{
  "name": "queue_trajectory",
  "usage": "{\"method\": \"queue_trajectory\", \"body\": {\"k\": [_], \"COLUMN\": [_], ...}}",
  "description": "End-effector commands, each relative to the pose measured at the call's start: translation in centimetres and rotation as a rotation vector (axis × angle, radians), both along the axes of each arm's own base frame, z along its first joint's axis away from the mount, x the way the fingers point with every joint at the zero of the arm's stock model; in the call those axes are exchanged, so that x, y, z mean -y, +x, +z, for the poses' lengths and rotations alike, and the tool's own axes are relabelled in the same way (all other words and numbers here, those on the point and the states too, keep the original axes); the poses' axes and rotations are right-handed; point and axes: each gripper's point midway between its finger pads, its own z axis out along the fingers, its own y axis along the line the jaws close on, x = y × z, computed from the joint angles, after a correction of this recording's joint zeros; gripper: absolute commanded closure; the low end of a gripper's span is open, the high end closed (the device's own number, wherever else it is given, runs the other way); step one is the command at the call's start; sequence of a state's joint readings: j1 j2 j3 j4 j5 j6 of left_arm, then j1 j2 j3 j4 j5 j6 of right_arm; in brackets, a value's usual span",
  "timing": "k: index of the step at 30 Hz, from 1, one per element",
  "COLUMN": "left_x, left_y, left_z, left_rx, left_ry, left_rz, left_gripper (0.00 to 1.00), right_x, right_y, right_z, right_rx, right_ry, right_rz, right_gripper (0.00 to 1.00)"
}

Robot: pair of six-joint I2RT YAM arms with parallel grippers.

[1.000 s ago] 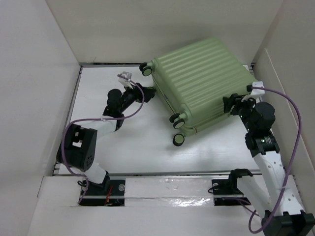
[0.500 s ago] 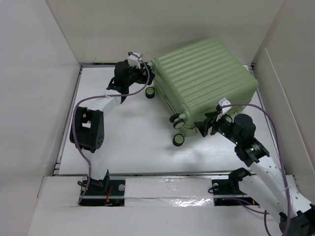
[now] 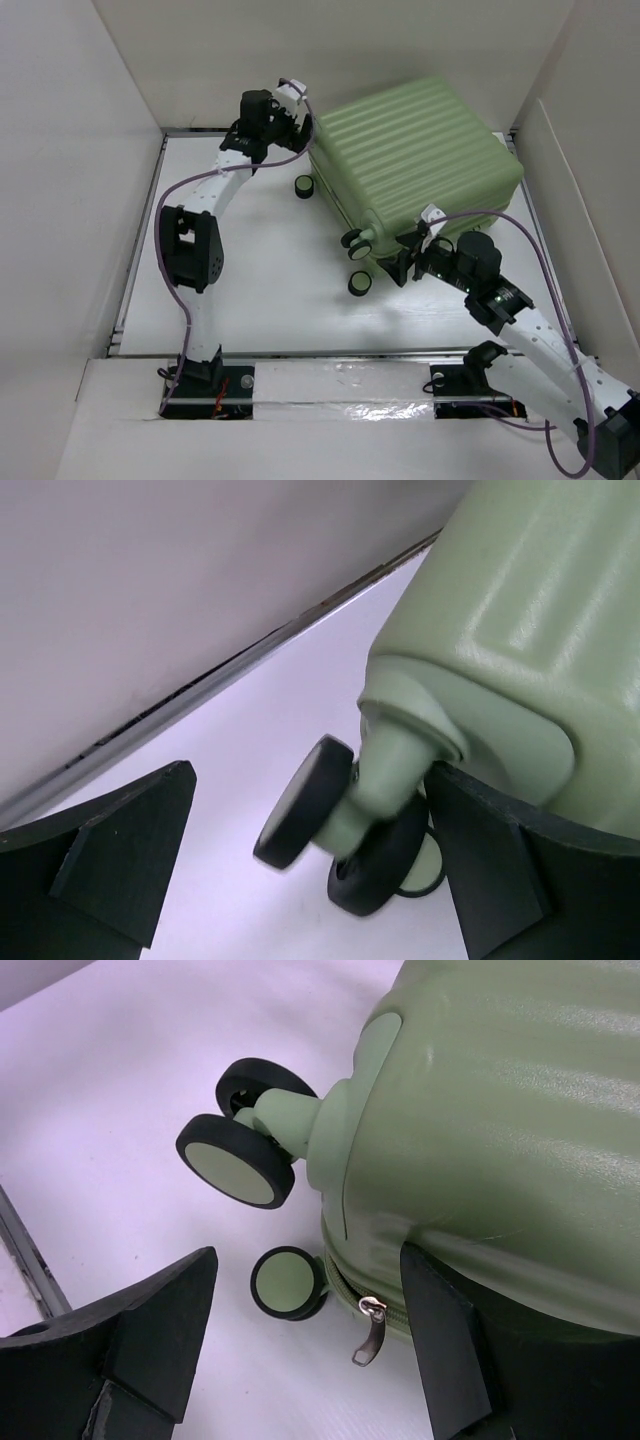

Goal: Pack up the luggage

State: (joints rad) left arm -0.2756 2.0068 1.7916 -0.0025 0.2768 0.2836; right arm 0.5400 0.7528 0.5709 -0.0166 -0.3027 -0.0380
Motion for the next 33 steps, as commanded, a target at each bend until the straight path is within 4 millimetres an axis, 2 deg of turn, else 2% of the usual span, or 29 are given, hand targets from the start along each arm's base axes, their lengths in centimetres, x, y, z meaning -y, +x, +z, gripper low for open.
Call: {"method": "queue_trajectory", "body": {"k": [1, 6, 7, 9, 10, 12, 13, 15, 17, 18, 19, 20, 21, 22, 23, 24, 26, 27, 28, 29, 30, 32, 33], "left_x": [1.0, 2.4, 2.6, 3.1, 3.3, 3.7, 3.7, 3.4, 3.4, 2.9, 2.5, 2.1, 0.9, 0.1, -0.9, -2.1, -3.0, -4.2, -4.9, -5.2, -5.7, -6.1, -6.2], "left_y": [1.5, 2.1, 2.2, 2.6, 2.7, 2.8, 3.1, 3.2, 2.9, 2.5, 2.1, 1.7, 1.0, 0.2, -0.3, -1.7, -3.1, -3.9, -4.9, -5.4, -6.0, -7.8, -9.1], "left_z": [0.7, 0.0, -0.2, -0.8, -1.0, -1.7, -1.6, -1.1, -1.7, 0.5, -1.0, -0.9, 1.4, 0.0, 0.1, 0.2, 0.4, 1.8, 0.8, 0.5, 1.6, 0.5, 1.8], "left_rx": [0.012, 0.000, -0.004, -0.010, -0.015, -0.024, -0.021, -0.005, 0.011, 0.061, 0.088, 0.111, 0.143, 0.169, 0.194, 0.232, 0.255, 0.302, 0.307, 0.305, 0.326, 0.308, 0.332], "left_ry": [0.059, 0.034, 0.033, 0.025, 0.023, 0.016, 0.005, -0.007, -0.053, -0.078, -0.106, -0.137, -0.216, -0.249, -0.276, -0.316, -0.356, -0.378, -0.387, -0.394, -0.414, -0.463, -0.496], "left_rz": [-0.066, -0.132, -0.141, -0.164, -0.171, -0.189, -0.180, -0.150, -0.127, -0.097, -0.066, -0.034, 0.033, 0.076, 0.130, 0.206, 0.270, 0.343, 0.365, 0.379, 0.398, 0.408, 0.412], "left_gripper": [0.01, 0.05, 0.11, 0.26, 0.40, 0.60, 0.80, 1.00, 1.00, 1.00, 1.00, 1.00, 1.00, 1.00, 1.00, 1.00, 1.00, 1.00, 1.00, 1.00, 1.00, 1.00, 1.00], "right_x": [-0.2, 0.4, 0.6, 0.8, 1.1, 1.5, 1.5, 2.0, 2.2, 2.4, 2.6, 2.8, 2.9, 3.0, 3.0, 3.1, 3.7, 4.0, 4.2, 4.4, 4.5, 5.0, 5.3], "right_y": [0.8, 0.8, 0.6, 0.5, 0.2, 0.0, -0.3, -0.4, -0.4, -0.4, -0.3, -0.1, 0.0, 0.0, 0.0, -0.1, 0.1, 0.1, 0.1, 0.1, 0.1, 0.2, 0.1], "right_z": [2.0, 2.2, 2.5, 2.7, 2.3, 1.9, 1.5, 1.1, 0.3, -0.1, -0.5, -0.9, -1.2, -1.3, -1.4, -1.8, -2.2, -2.8, -2.9, -3.1, -3.2, -3.8, -4.0], "right_rx": [0.076, 0.072, 0.075, 0.080, 0.063, 0.051, 0.043, 0.037, 0.026, 0.017, 0.008, 0.002, -0.006, -0.009, -0.013, -0.026, -0.037, -0.047, -0.046, -0.051, -0.051, -0.056, -0.058], "right_ry": [0.022, 0.014, 0.024, 0.034, 0.025, 0.012, 0.008, 0.008, -0.001, -0.012, -0.021, -0.031, -0.038, -0.040, -0.045, -0.051, -0.066, -0.074, -0.073, -0.073, -0.068, -0.069, -0.073], "right_rz": [-0.011, -0.043, -0.049, -0.059, -0.066, -0.079, -0.076, -0.101, -0.115, -0.125, -0.136, -0.150, -0.156, -0.159, -0.160, -0.164, -0.197, -0.213, -0.225, -0.239, -0.243, -0.270, -0.279], "right_gripper": [0.20, 0.20, 0.20, 0.20, 0.20, 0.20, 0.20, 0.20, 0.22, 0.25, 0.31, 0.39, 0.58, 0.67, 0.72, 0.77, 0.77, 0.77, 0.75, 0.72, 0.65, 0.58, 0.54]}}
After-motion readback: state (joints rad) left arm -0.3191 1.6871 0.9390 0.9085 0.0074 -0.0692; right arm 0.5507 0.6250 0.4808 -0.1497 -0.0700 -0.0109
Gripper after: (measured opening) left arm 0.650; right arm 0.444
